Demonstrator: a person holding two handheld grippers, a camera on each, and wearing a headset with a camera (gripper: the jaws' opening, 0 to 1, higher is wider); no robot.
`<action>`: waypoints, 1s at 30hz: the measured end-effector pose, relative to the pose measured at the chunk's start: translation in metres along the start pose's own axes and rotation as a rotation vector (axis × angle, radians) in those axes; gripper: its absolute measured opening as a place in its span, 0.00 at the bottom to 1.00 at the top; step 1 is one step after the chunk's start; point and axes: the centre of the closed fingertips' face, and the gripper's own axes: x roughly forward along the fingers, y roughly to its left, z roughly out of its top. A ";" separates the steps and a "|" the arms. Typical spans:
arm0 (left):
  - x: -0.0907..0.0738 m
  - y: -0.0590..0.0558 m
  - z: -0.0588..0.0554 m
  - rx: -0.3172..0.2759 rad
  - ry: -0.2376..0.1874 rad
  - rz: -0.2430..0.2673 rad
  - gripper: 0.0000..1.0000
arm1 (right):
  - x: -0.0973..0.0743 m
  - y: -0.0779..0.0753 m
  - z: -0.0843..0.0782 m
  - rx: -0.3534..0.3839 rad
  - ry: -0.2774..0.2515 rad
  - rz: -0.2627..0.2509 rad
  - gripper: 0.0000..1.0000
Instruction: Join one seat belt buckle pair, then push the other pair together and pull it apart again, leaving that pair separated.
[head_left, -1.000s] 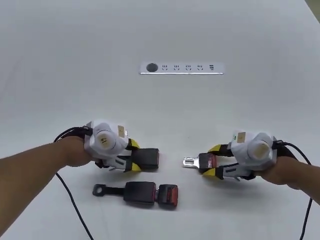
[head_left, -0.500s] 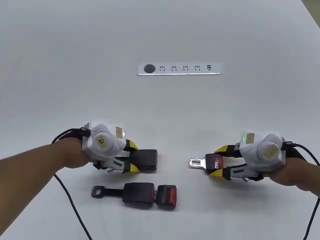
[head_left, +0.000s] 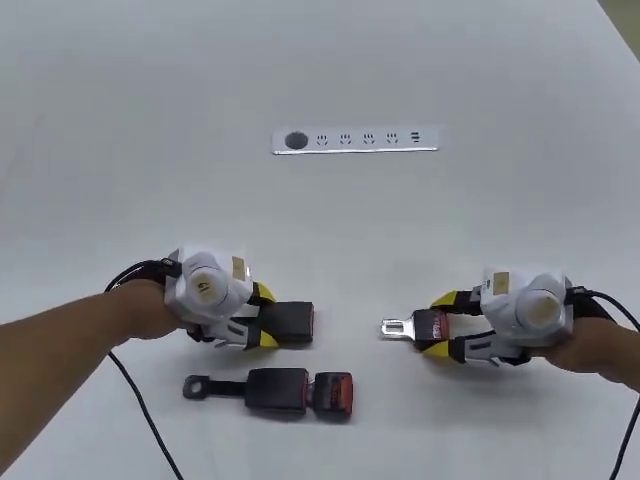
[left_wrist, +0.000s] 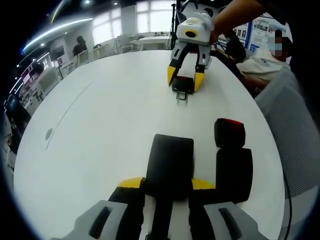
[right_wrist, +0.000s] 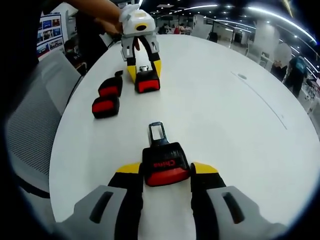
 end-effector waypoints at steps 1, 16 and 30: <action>0.000 0.001 0.000 -0.002 0.004 0.008 0.36 | 0.000 0.001 0.001 -0.003 0.002 -0.002 0.36; -0.029 0.019 -0.002 -0.256 -0.056 0.176 0.83 | -0.024 -0.024 0.025 0.220 -0.122 -0.302 0.80; -0.086 0.016 -0.001 -0.508 -0.209 0.417 1.00 | -0.066 -0.027 0.049 0.454 -0.293 -0.553 0.86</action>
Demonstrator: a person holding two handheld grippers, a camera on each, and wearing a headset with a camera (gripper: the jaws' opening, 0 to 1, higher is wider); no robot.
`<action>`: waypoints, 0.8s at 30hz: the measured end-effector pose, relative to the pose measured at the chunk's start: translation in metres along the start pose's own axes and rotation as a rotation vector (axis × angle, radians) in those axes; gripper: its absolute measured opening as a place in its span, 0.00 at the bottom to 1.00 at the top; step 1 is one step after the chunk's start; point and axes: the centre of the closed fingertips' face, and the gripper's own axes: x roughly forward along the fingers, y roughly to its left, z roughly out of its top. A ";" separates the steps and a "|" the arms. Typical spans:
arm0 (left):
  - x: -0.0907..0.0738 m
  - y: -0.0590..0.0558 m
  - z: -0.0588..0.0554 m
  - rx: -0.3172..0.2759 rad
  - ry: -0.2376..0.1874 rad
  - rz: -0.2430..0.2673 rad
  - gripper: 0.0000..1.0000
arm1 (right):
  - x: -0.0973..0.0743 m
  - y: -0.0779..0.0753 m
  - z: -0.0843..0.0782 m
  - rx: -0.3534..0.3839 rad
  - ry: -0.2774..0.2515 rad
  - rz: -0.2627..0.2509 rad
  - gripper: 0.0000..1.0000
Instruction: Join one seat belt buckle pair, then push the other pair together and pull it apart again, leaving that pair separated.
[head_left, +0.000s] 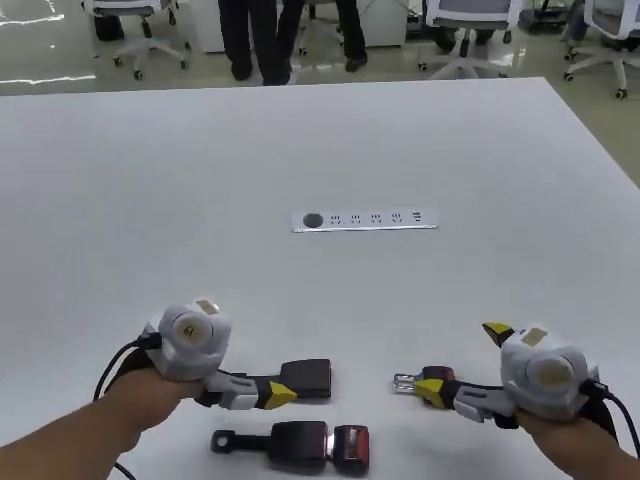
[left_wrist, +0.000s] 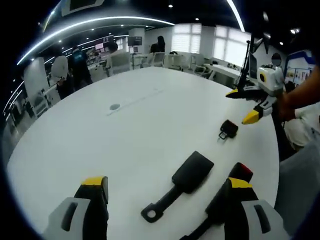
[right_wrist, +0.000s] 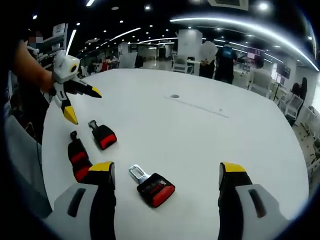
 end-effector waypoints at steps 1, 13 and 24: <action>-0.003 0.001 -0.001 -0.005 0.000 0.004 1.00 | -0.002 -0.001 0.003 0.004 -0.014 -0.012 0.87; -0.048 -0.003 0.004 -0.137 -0.115 0.089 1.00 | -0.041 0.009 0.013 0.060 -0.088 -0.081 0.93; -0.080 -0.025 -0.005 -0.145 -0.187 0.095 1.00 | -0.075 0.029 0.027 0.065 -0.162 -0.098 0.97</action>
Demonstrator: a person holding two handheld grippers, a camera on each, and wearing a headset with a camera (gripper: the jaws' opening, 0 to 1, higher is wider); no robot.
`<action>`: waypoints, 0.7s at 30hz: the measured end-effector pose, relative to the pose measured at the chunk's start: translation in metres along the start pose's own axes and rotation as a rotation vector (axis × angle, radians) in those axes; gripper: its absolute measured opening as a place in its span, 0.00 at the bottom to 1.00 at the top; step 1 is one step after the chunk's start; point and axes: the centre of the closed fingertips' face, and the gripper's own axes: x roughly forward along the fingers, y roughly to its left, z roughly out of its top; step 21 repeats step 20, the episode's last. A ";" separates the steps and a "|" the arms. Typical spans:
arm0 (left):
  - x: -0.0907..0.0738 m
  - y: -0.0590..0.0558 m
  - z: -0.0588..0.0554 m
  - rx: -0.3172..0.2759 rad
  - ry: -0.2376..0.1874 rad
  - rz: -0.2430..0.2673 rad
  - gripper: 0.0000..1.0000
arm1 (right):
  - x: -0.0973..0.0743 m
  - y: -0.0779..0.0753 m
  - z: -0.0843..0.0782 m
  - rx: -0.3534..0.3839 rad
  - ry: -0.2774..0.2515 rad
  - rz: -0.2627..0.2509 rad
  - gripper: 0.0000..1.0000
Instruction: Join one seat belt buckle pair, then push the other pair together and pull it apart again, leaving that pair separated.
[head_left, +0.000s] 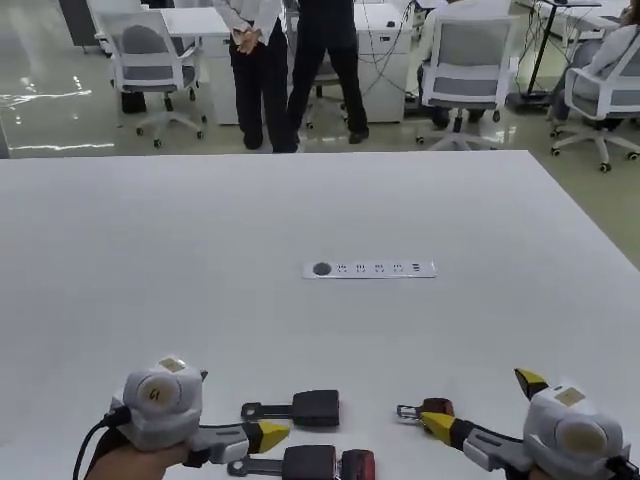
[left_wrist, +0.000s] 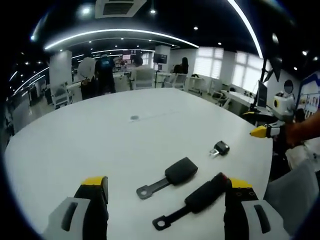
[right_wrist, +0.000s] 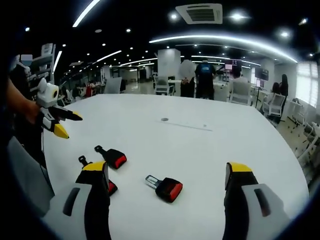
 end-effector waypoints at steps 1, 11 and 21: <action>-0.003 0.000 -0.001 0.003 -0.002 -0.003 1.00 | -0.002 0.002 0.000 -0.008 -0.004 0.004 0.98; -0.044 -0.005 -0.017 0.015 -0.032 -0.024 1.00 | -0.039 0.015 -0.002 -0.048 -0.026 0.042 1.00; -0.066 -0.014 -0.015 0.008 -0.068 -0.049 1.00 | -0.057 0.022 -0.012 -0.059 -0.019 0.065 1.00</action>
